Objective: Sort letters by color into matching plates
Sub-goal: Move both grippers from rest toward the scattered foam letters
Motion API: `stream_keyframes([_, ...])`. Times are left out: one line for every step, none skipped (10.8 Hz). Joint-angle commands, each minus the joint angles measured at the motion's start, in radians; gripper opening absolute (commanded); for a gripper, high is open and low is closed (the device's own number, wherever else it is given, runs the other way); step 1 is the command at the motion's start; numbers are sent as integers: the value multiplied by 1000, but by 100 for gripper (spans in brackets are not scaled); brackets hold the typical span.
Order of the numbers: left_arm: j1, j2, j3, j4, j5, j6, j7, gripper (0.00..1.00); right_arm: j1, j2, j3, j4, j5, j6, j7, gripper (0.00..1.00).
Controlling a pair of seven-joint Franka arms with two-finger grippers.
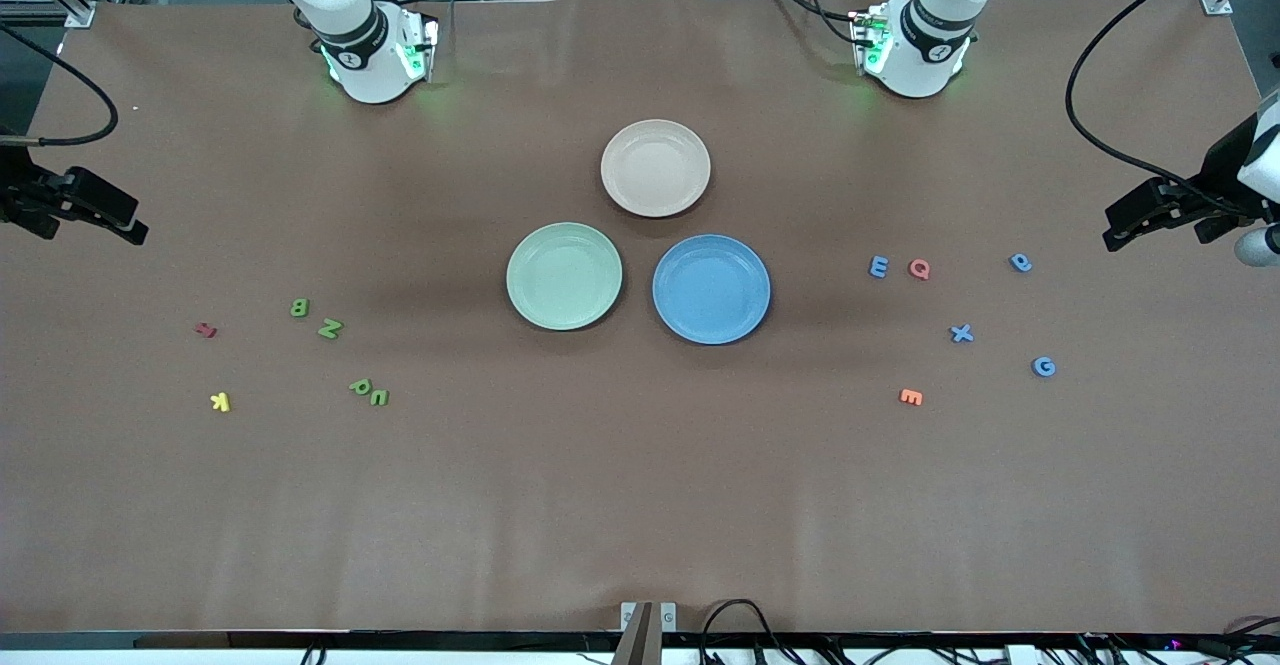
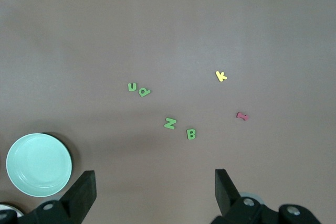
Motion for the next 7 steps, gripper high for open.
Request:
stream_keyframes([5,-6,2,5,-15,-14,23,100,-15,9,16,16,-19,-5,11,100])
stream_keyframes([6,-5,2,5,-15,-14,23,100,-17,8,16,16,-17,-5,11,100])
stream_keyframes([5,-3,2,5,-12,-14,22,100,-17,8,16,16,-19,-5,11,100])
stream_keyframes([3,-5,2,6,-12,-14,17,100,-17,9,16,16,-19,-5,11,100])
stream_keyframes([6,-5,3,6,-10,-14,20,100,-17,8,16,16,-17,-5,11,100])
stream_keyframes([6,-5,3,6,-9,-14,22,100,-18,9,16,16,-17,-5,11,100])
stream_keyframes([-3,-5,2,6,-7,-14,17,100,-18,17,16,14,-14,-5,11,100])
